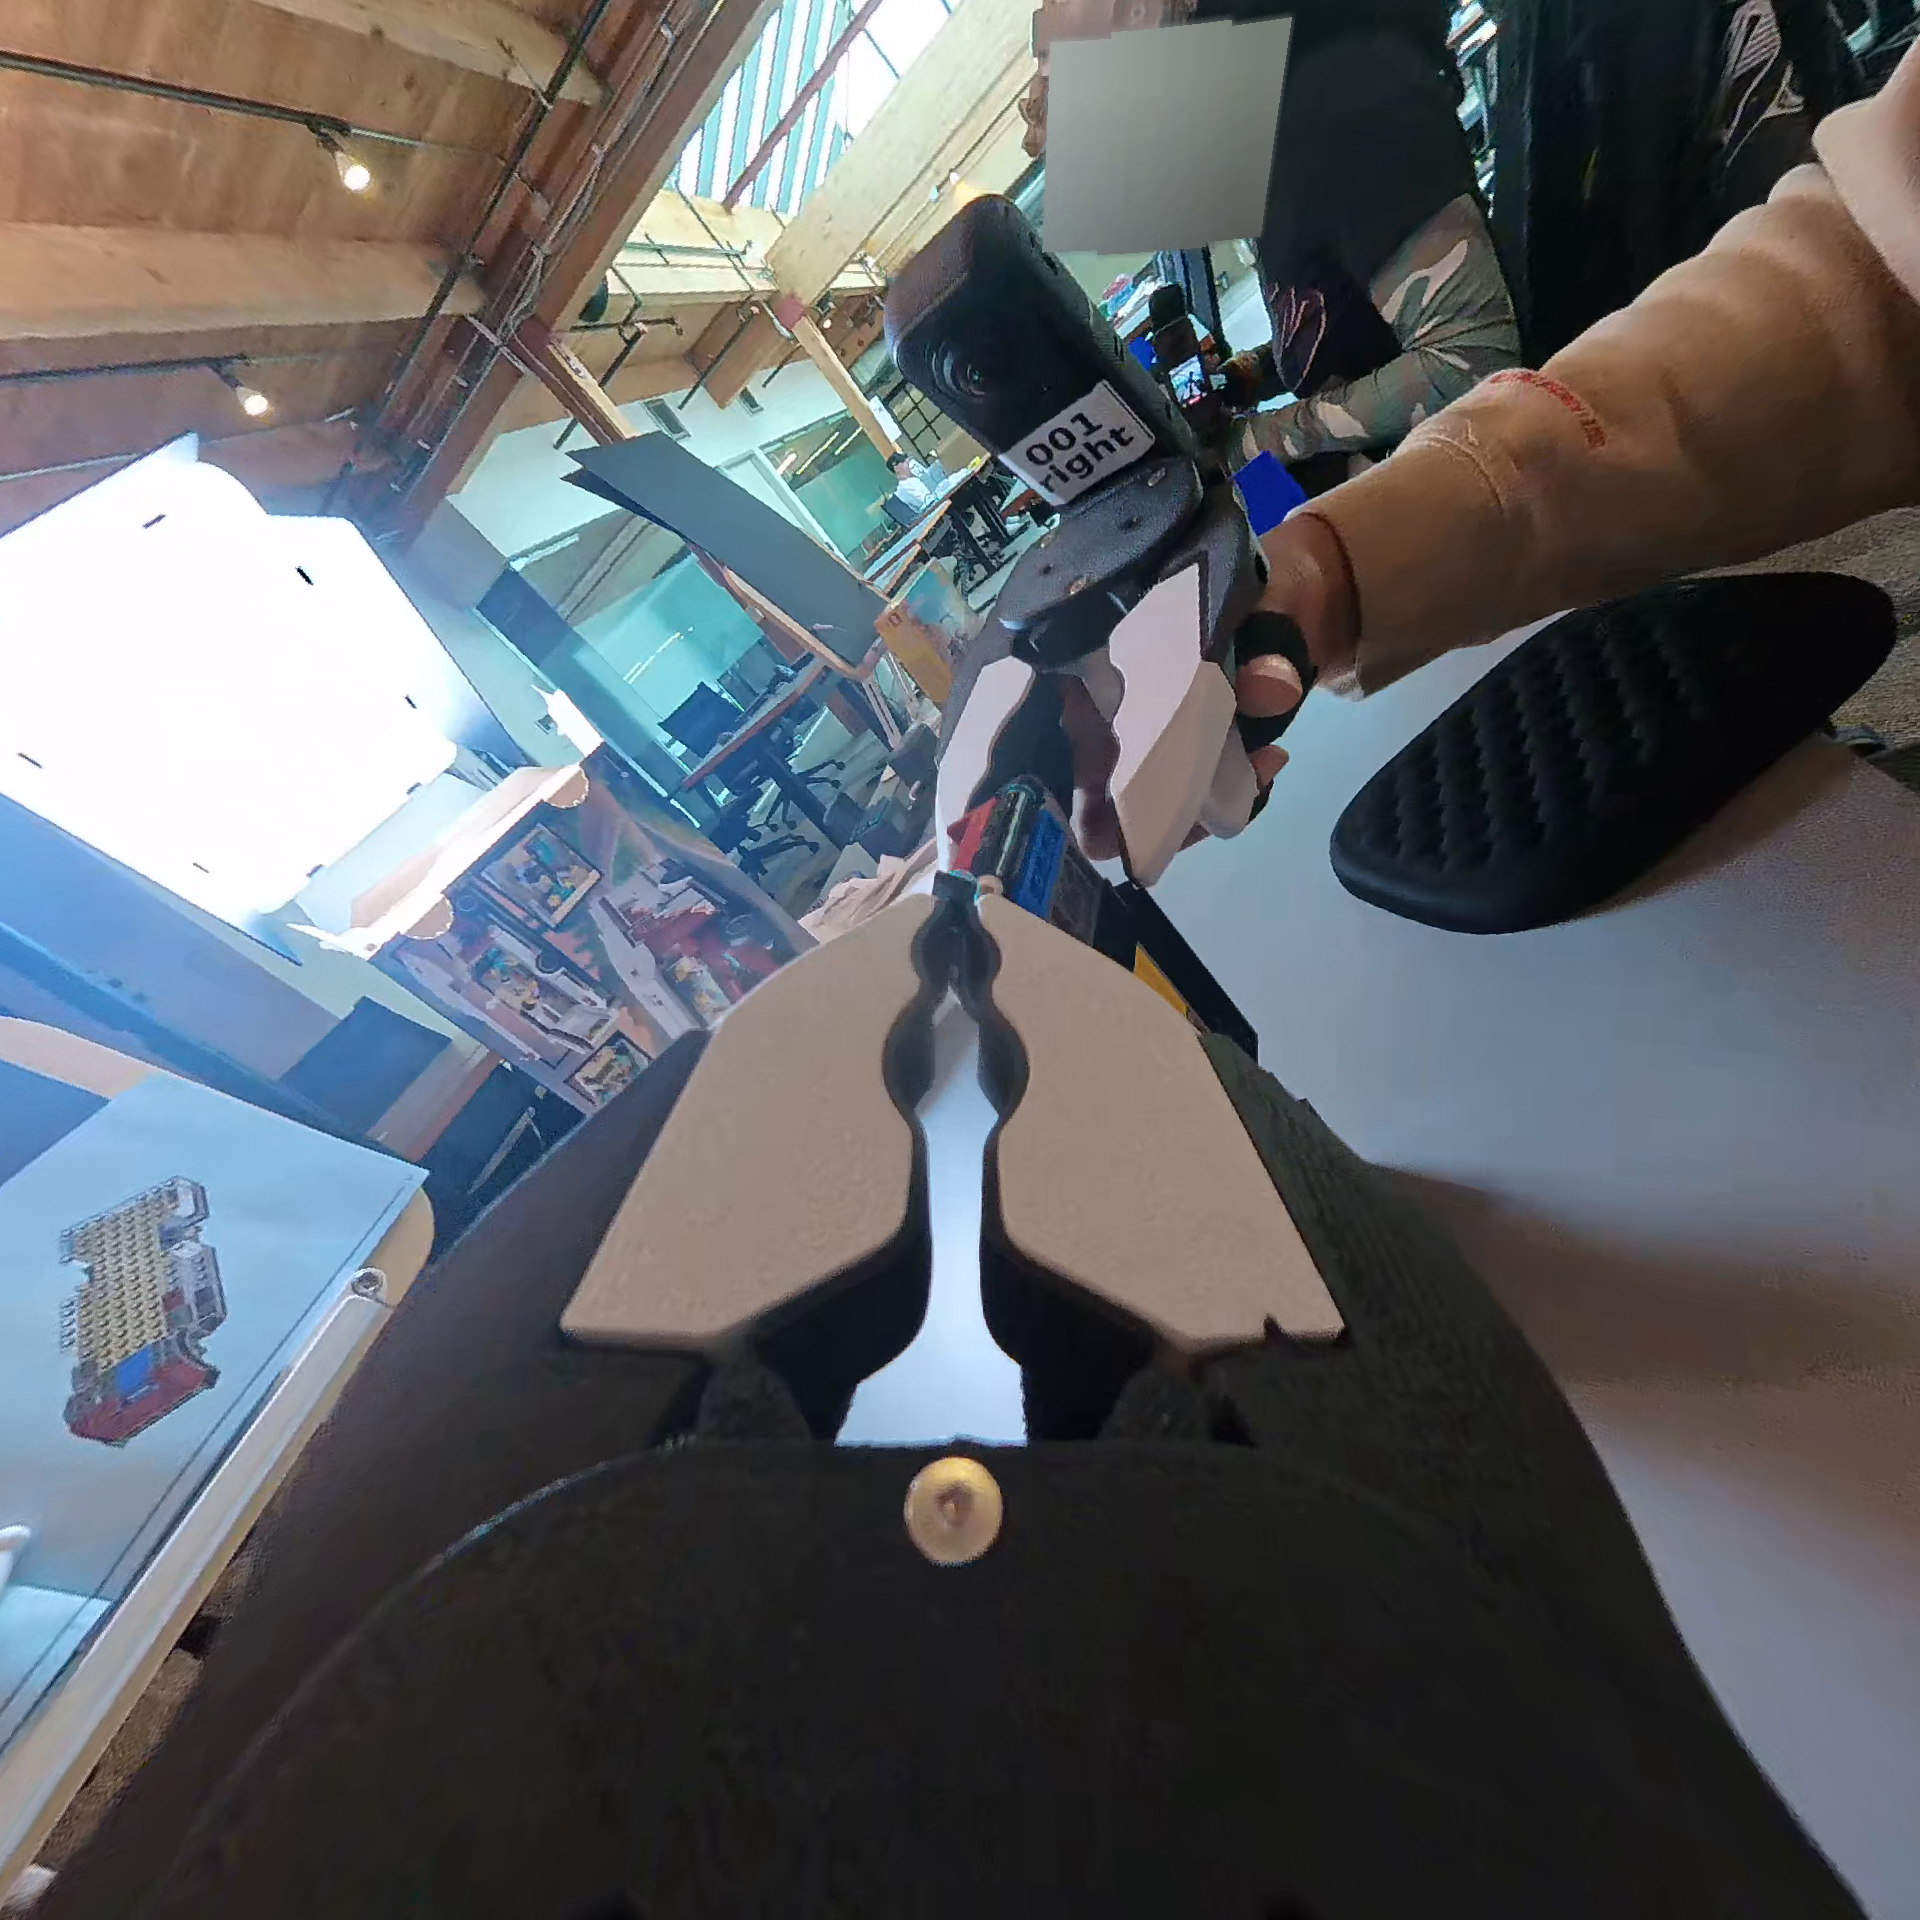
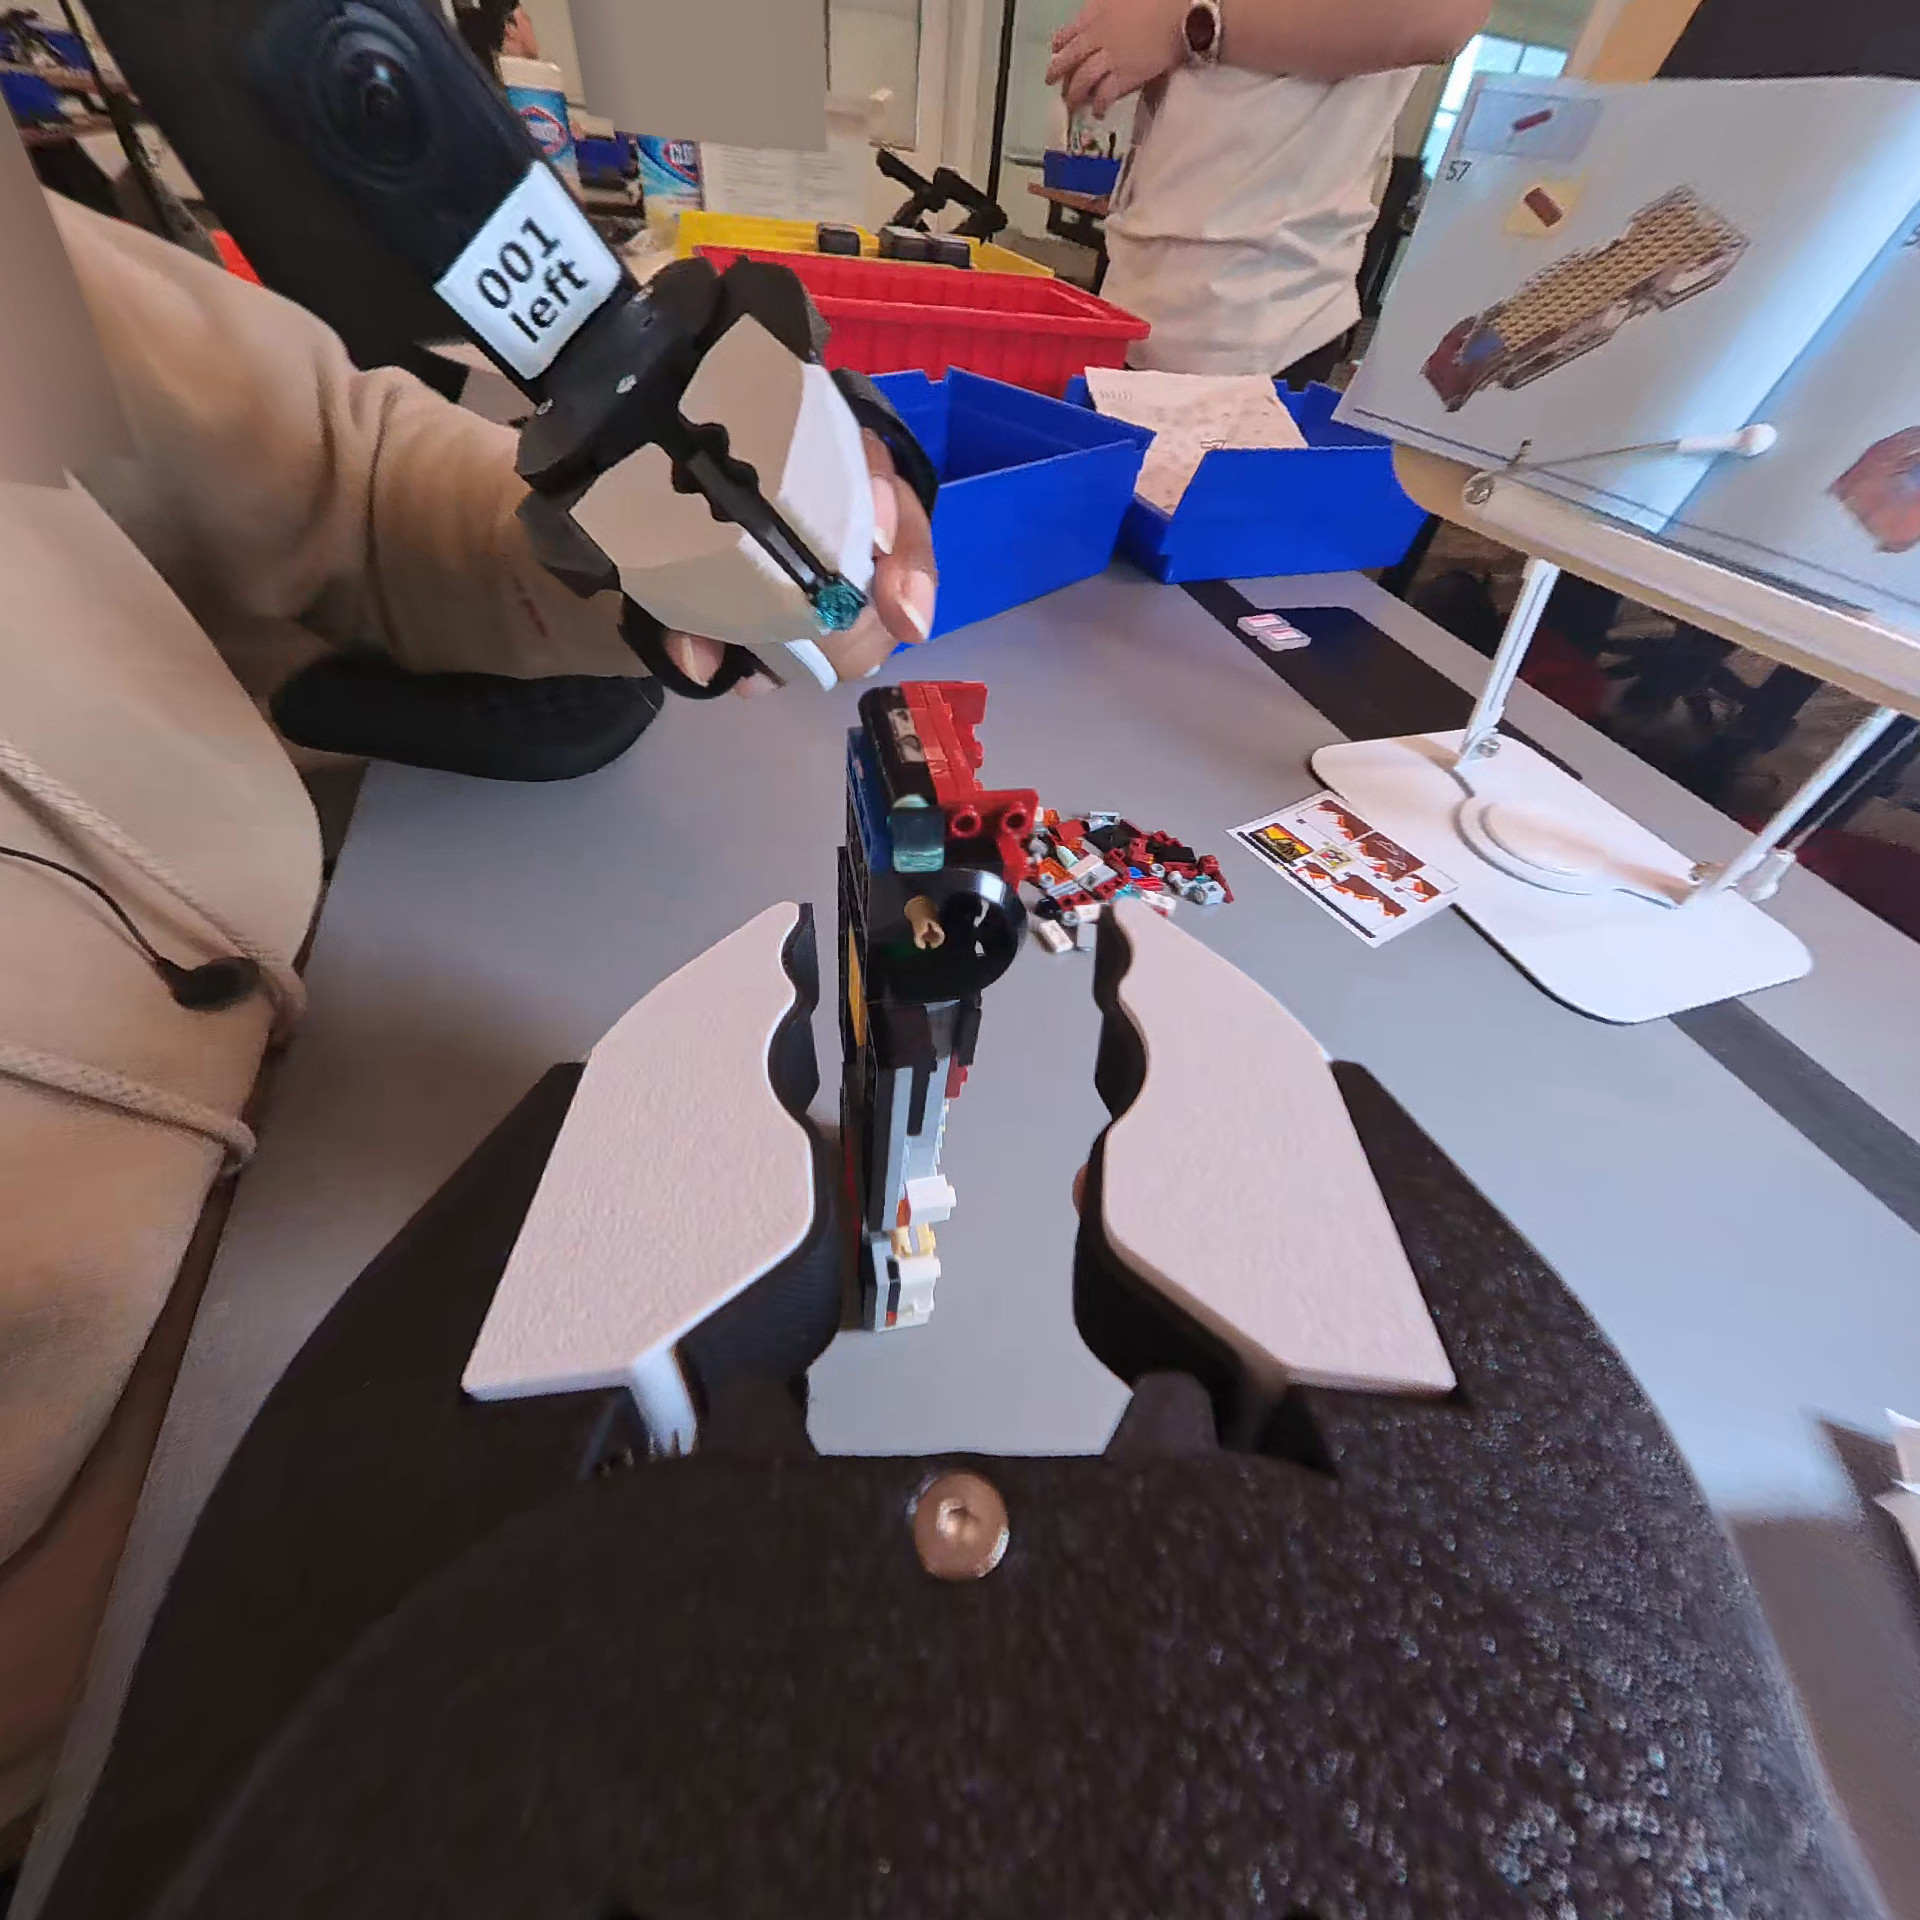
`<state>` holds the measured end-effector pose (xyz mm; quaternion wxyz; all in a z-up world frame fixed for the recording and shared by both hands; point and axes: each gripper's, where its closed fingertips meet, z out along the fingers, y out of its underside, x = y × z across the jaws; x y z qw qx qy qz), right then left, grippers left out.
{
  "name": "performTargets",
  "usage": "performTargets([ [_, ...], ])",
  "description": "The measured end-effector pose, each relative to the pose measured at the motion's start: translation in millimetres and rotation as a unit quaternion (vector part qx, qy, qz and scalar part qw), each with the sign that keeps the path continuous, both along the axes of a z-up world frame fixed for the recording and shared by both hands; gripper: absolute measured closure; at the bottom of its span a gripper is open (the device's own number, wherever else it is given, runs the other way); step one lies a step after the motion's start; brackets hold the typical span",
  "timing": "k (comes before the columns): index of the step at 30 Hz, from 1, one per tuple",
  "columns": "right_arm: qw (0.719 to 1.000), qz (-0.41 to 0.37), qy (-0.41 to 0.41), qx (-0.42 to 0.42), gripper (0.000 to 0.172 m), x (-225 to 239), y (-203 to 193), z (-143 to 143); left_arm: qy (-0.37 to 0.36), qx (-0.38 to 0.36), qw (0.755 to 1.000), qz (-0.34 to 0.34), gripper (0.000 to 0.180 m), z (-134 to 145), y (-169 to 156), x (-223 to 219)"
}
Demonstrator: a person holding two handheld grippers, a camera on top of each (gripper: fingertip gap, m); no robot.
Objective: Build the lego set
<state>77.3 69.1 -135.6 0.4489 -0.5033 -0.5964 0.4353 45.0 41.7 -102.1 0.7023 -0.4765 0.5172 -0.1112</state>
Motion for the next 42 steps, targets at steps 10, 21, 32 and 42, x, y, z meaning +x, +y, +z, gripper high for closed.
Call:
performTargets([
  [10, 0.999, 0.031, 0.020, -0.012, 0.142, -5.8, -3.6, -3.5, 0.008, -0.017, 1.000, -0.009, 0.178, -8.2, 8.7, 7.9],
  [21, 0.999, 0.034, 0.019, -0.015, 0.142, -6.5, -4.6, -3.5, 0.012, -0.007, 1.000, -0.006, 0.178, -8.2, 8.2, 7.0],
  [32, 0.999, 0.046, 0.013, -0.021, 0.143, -7.9, -5.1, -3.8, 0.033, 0.029, 0.999, -0.002, 0.178, -8.0, 6.9, 6.2],
  [42, 0.998, 0.057, 0.004, -0.019, 0.143, -6.1, -6.9, -4.2, 0.083, 0.062, 0.995, 0.010, 0.178, -9.0, 3.2, 8.9],
])
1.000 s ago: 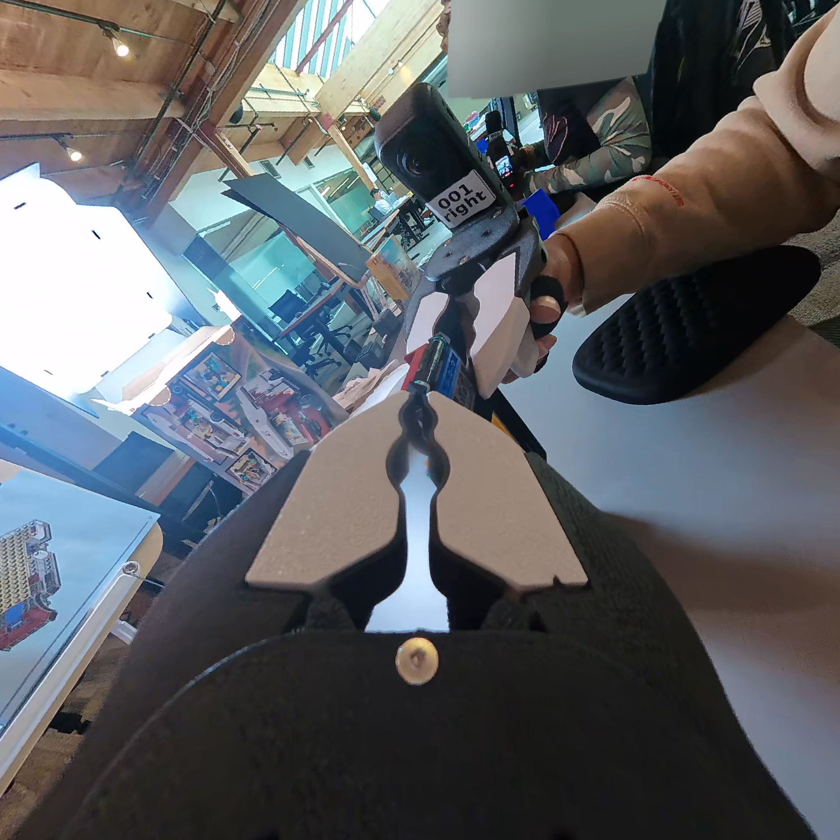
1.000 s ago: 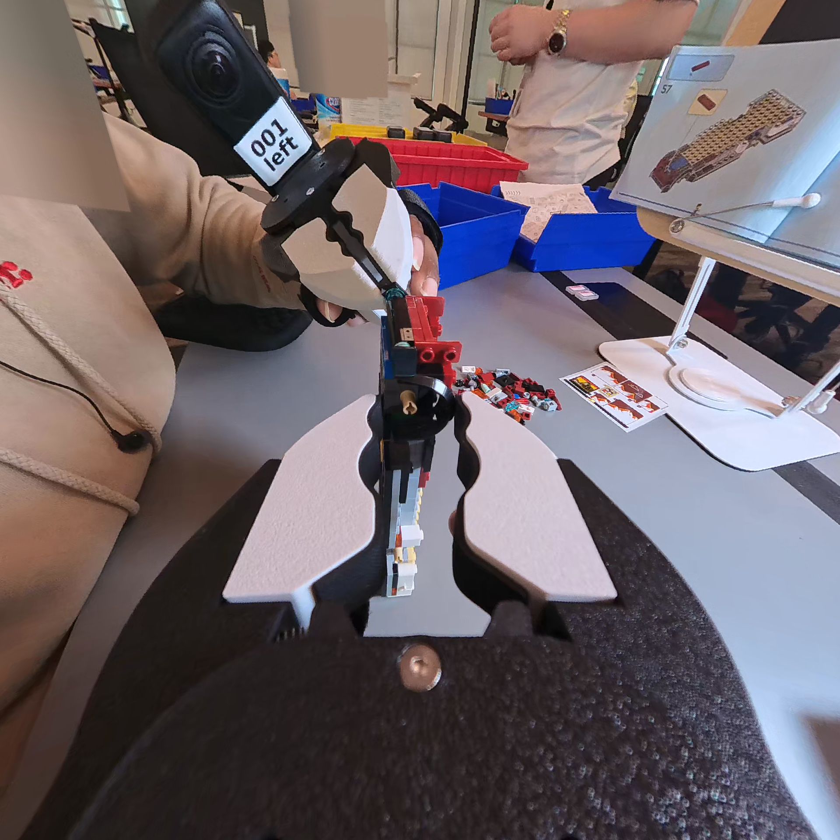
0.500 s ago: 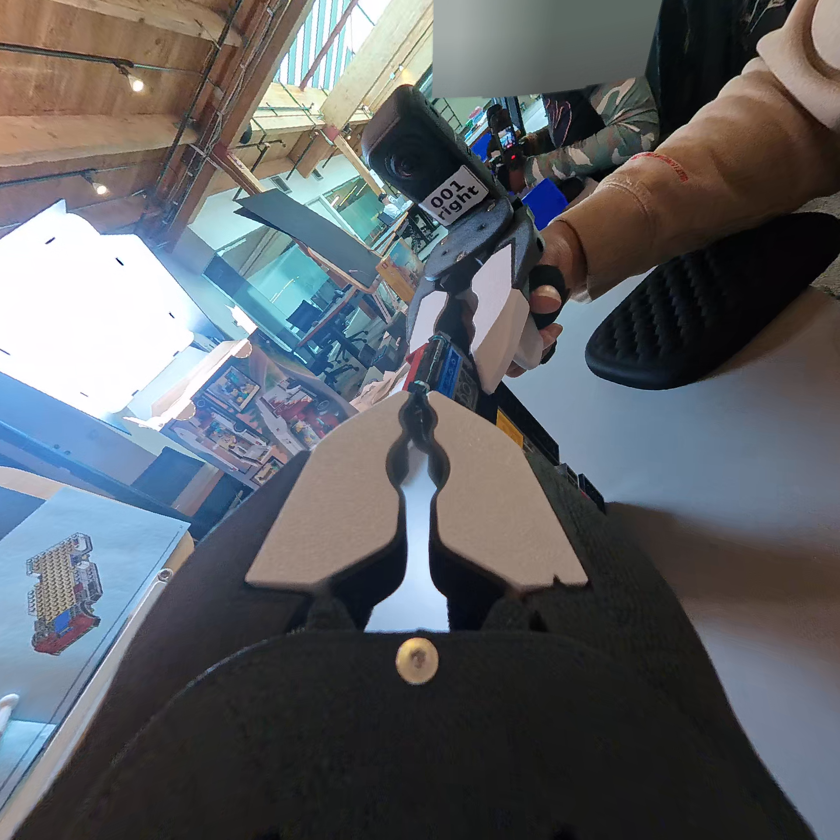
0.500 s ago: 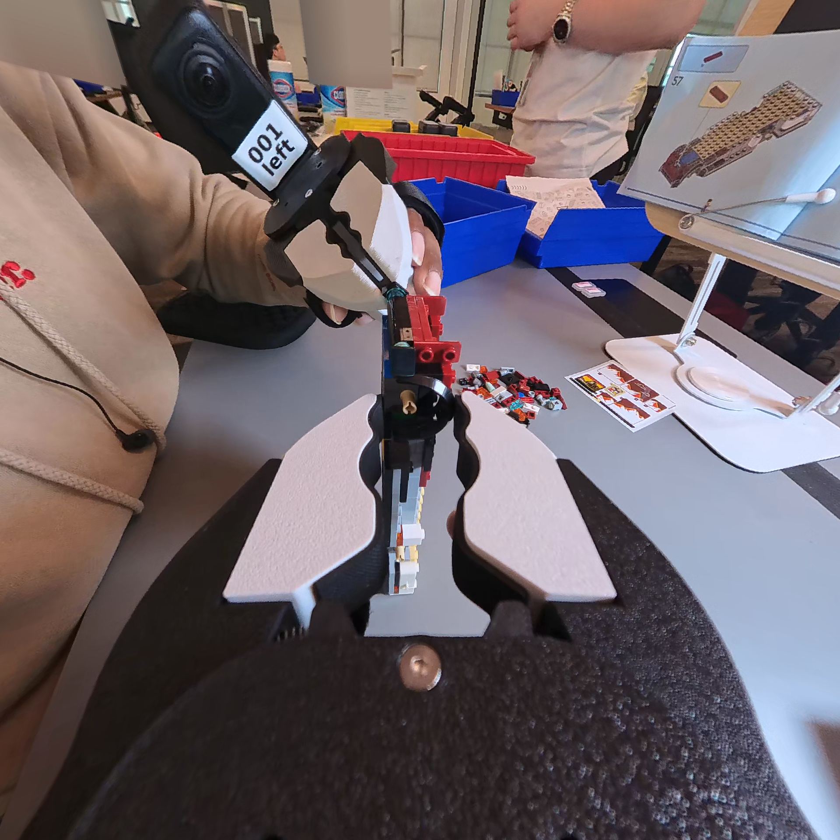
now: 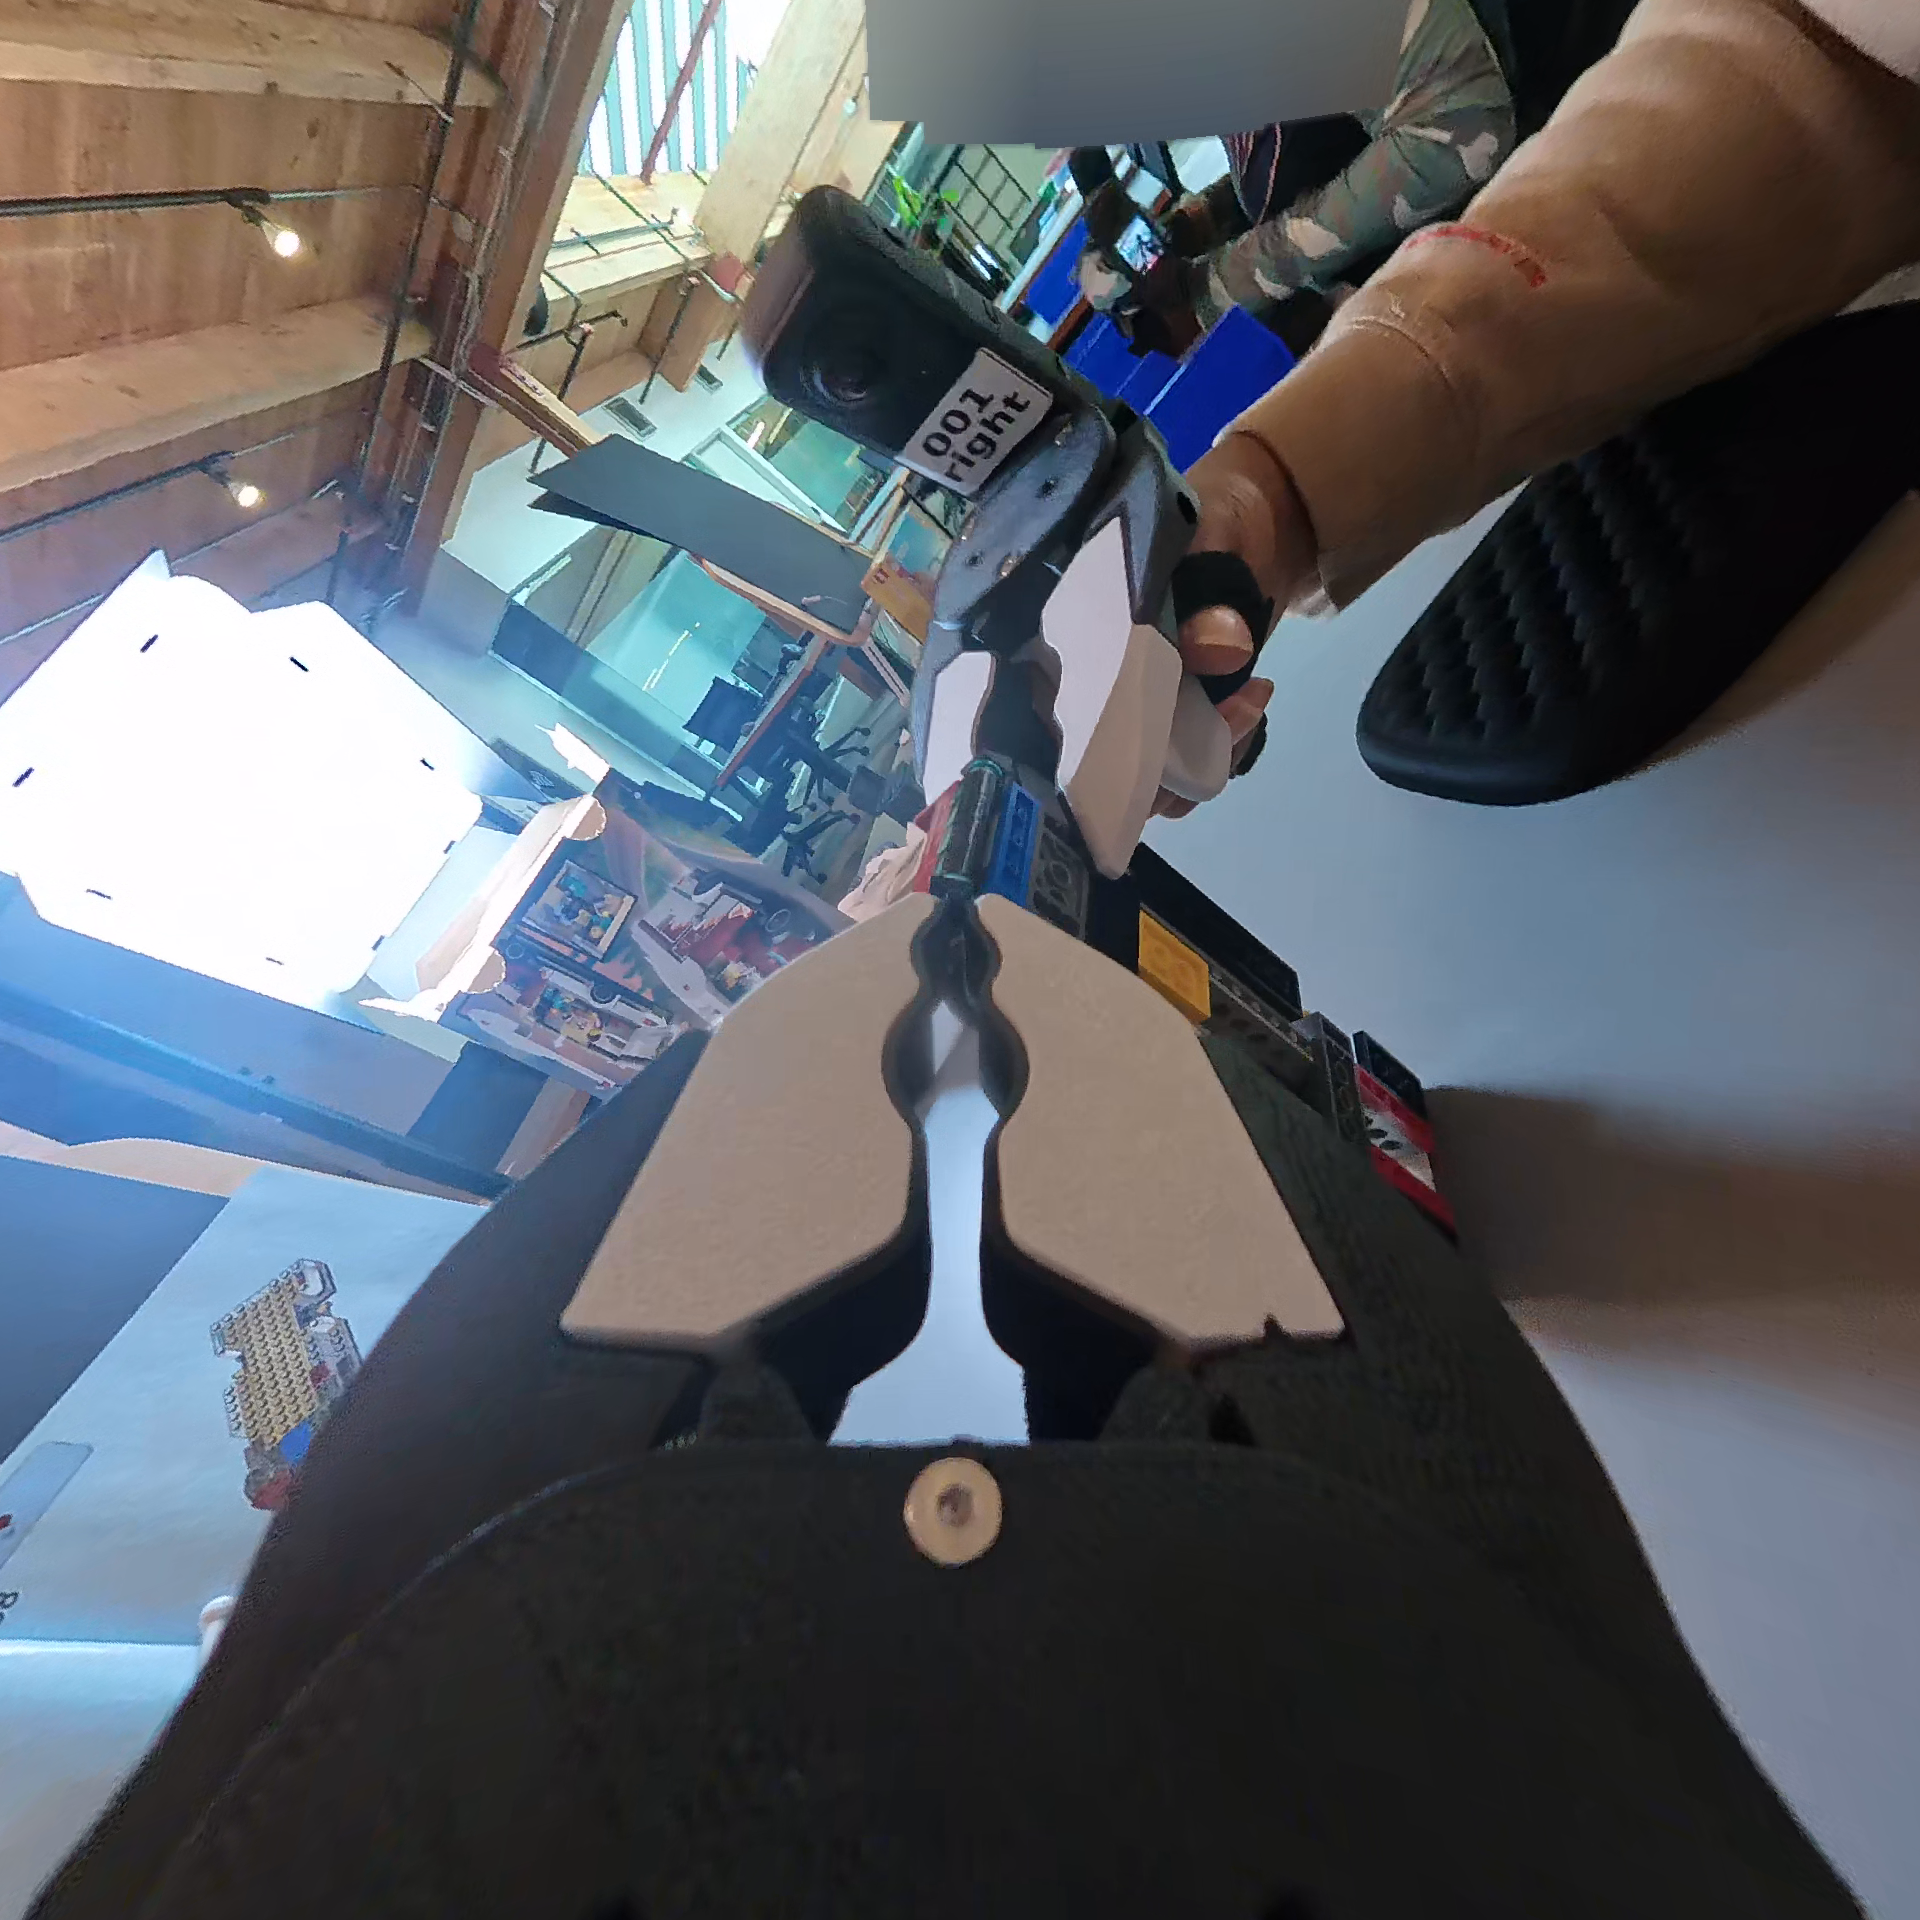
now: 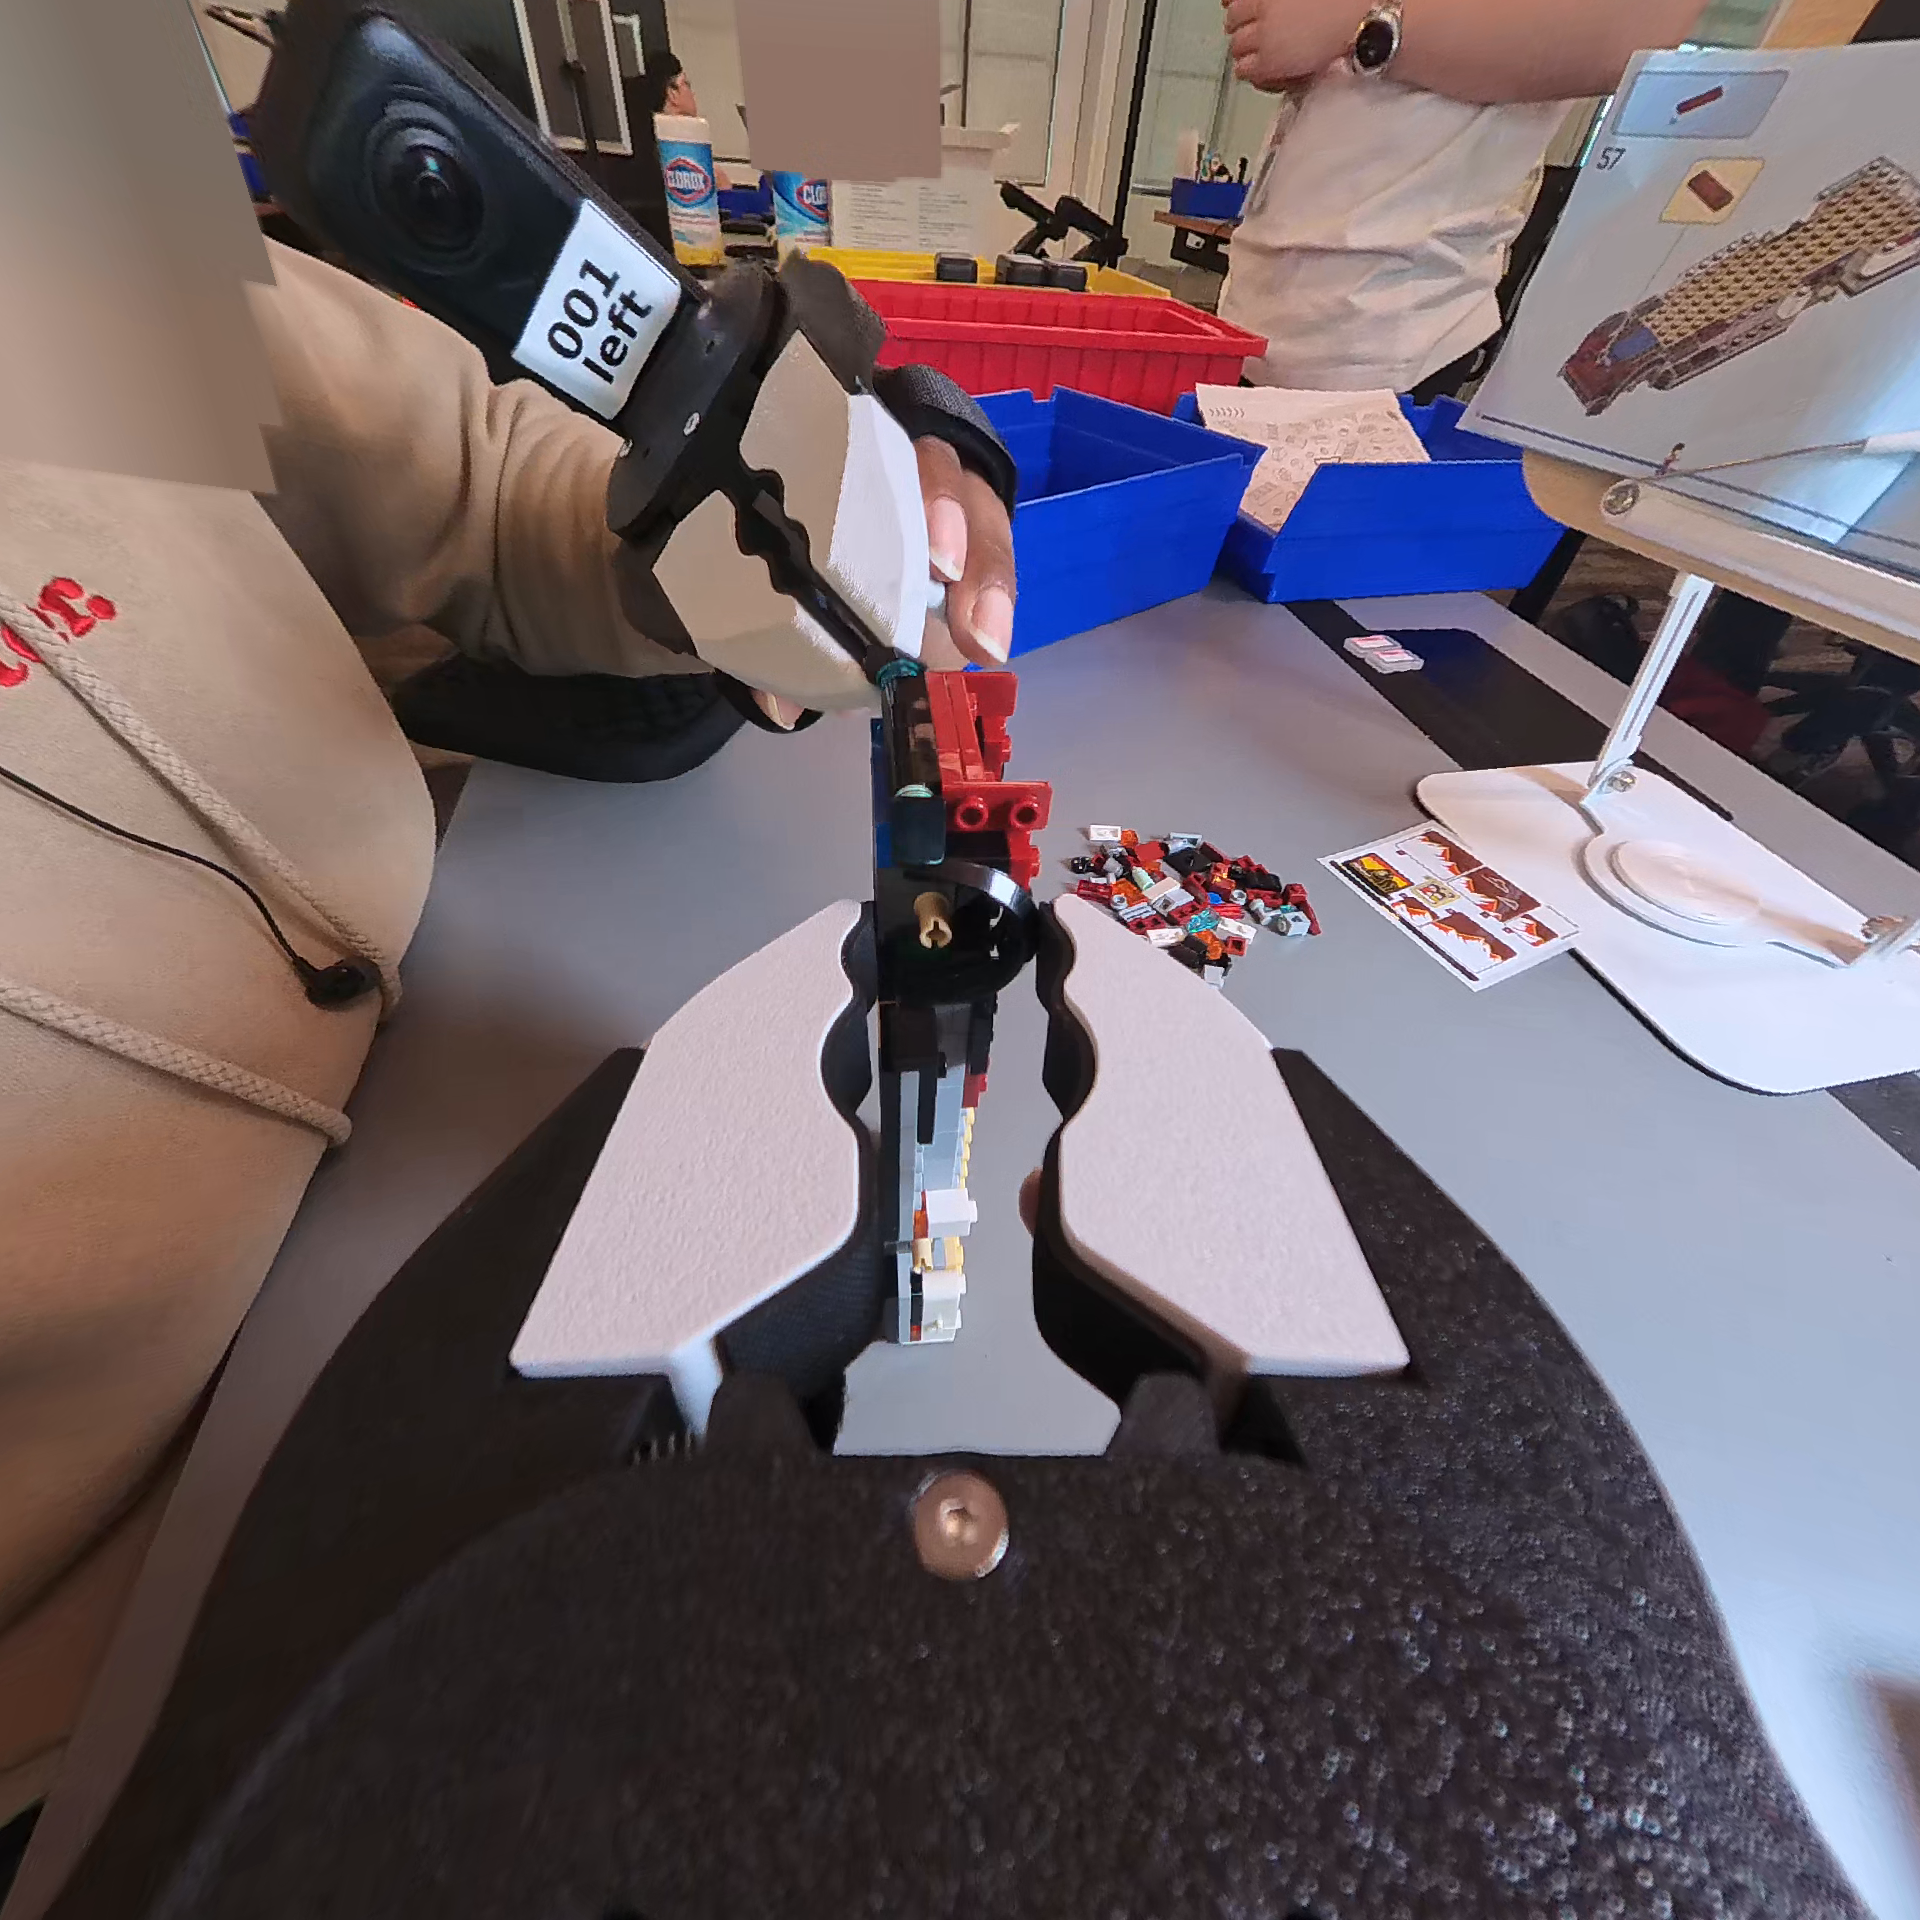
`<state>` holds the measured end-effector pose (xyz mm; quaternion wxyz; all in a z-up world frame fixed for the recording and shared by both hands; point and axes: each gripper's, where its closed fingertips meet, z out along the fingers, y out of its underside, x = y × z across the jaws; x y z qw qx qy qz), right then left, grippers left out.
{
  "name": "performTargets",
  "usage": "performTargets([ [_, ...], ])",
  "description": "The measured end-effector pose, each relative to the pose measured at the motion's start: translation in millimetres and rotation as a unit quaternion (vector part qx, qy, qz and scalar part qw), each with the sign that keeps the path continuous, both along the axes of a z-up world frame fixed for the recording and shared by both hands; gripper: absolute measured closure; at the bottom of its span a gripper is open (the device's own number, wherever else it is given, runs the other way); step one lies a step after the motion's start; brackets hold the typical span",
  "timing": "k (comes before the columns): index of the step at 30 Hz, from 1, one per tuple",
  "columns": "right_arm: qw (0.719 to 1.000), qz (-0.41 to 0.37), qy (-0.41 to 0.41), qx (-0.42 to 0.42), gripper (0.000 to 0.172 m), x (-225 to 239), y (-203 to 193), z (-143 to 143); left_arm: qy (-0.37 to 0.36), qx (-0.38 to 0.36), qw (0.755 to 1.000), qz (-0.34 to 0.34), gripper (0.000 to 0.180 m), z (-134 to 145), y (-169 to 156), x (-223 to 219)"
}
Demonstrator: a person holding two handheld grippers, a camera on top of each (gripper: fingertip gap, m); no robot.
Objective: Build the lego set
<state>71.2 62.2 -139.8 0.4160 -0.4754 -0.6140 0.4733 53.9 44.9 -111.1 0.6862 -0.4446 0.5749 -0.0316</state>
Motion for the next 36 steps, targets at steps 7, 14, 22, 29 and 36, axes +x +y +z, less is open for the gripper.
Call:
performTargets([
  [7, 1.000, 0.006, -0.012, 0.007, 0.143, 1.0, -1.0, -0.4, 0.038, 0.007, 0.999, 0.010, 0.177, -0.5, -1.3, 0.9],
  [14, 1.000, 0.009, -0.021, 0.015, 0.143, 1.1, -0.6, -0.9, 0.061, -0.002, 0.998, 0.018, 0.177, -1.2, 0.6, -0.5],
  [22, 1.000, 0.018, -0.019, 0.010, 0.143, -0.7, 0.7, -0.9, 0.032, -0.025, 0.999, 0.002, 0.177, -1.4, 2.5, -2.3],
  [29, 0.999, 0.022, -0.021, 0.008, 0.143, -1.3, 0.6, -0.9, -0.003, -0.091, 0.996, -0.015, 0.177, -1.5, 2.4, -2.4],
  [36, 0.999, 0.020, -0.026, 0.012, 0.143, -1.9, -0.2, -1.1, -0.035, -0.194, 0.980, -0.024, 0.177, -1.7, 2.0, -2.7],
])
